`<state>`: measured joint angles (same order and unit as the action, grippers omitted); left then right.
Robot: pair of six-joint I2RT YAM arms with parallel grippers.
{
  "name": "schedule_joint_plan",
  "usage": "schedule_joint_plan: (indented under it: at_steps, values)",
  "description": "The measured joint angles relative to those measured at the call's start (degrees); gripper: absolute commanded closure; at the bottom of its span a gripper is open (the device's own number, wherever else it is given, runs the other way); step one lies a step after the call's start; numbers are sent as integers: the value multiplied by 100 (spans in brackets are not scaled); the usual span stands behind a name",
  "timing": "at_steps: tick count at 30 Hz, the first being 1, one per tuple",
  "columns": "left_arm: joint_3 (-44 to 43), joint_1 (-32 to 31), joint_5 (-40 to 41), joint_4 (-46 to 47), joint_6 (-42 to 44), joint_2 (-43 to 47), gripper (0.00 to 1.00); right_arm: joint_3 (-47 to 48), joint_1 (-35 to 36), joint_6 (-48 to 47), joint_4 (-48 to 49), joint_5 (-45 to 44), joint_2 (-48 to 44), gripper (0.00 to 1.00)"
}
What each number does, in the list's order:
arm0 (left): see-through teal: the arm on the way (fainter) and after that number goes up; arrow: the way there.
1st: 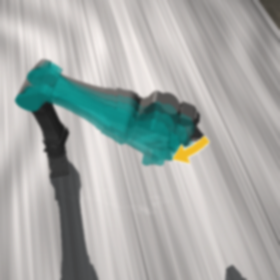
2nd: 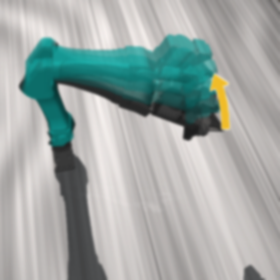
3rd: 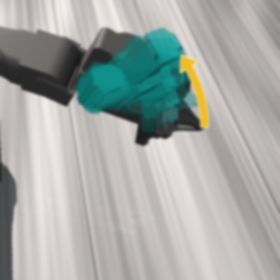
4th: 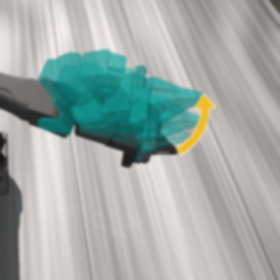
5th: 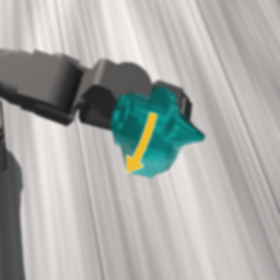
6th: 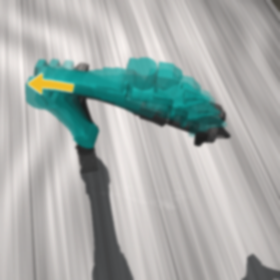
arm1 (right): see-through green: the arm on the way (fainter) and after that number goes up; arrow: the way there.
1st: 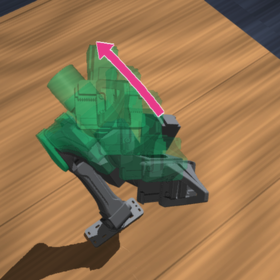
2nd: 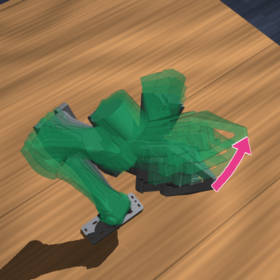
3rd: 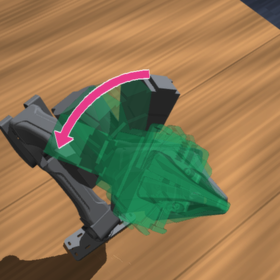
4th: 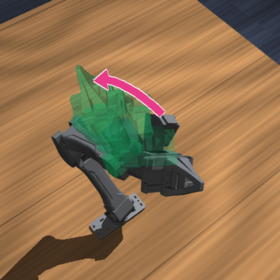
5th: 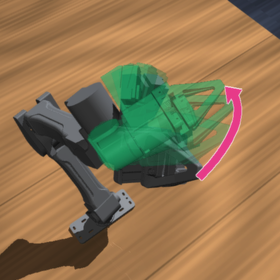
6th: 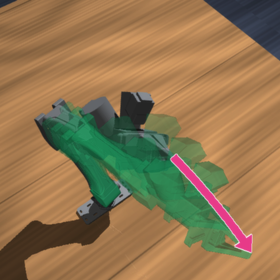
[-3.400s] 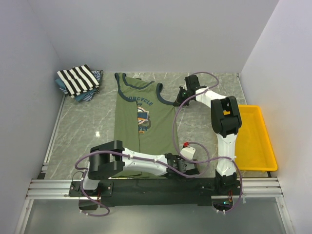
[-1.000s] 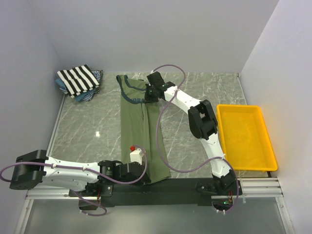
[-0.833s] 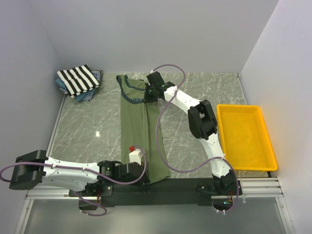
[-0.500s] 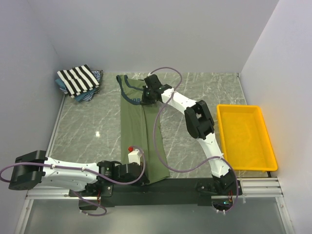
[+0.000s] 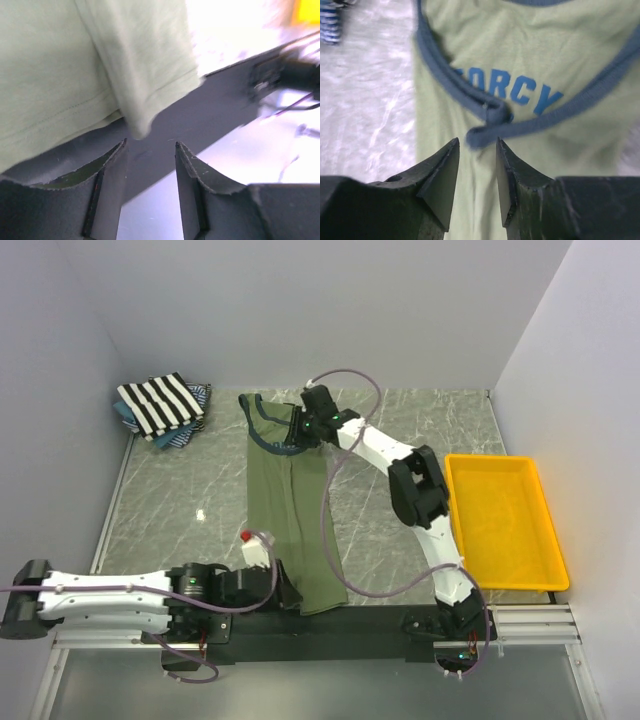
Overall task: Fold and stack the tank tops
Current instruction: Fold the tank top
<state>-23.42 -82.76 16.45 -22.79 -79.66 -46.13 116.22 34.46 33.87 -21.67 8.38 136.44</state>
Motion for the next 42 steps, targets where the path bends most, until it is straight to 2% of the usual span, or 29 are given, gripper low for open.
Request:
schedule_joint_plan:
  at_steps: [6, 9, 11, 15, 18, 24, 28, 33, 35, 42]
  values:
    - [-922, 11, 1056, -1502, -699, 951, 48, -1541, -302, -39, 203, -129, -1875, 57]
    - [-1279, 140, 1493, -2197, -1023, 960, 45, -2409, -533, -22, 297, -295, -2983, 57]
    - [-1362, 455, 1523, -2424, -960, 874, 45, -3132, -654, 52, 533, -372, -3670, 57]
    - [-1270, 1882, 929, -2247, -208, 562, 50, -5169, -525, 304, 914, -313, -5097, 57]
    - [-970, 2914, 221, -1923, 433, 321, 47, -6312, -101, 479, 970, -304, -5574, 57]
    - [-234, 3775, -964, -1580, 929, 284, 43, -8096, 977, 929, 933, -275, -6430, 56]
    - [348, 3939, -1469, -1537, 732, 560, 42, -8811, 1388, 1263, 852, -278, -7197, 56]
    - [481, 3947, -1709, -1965, 415, 1084, 33, -9416, 1757, 1615, 767, -243, -7934, 52]
    - [448, 3950, -1768, -2120, 350, 1062, 29, -9530, 1882, 1705, 754, -186, -8021, 51]
    - [293, 3956, -2006, -2612, 372, 590, 28, -9842, 2297, 2074, 1163, 94, -7888, 49]
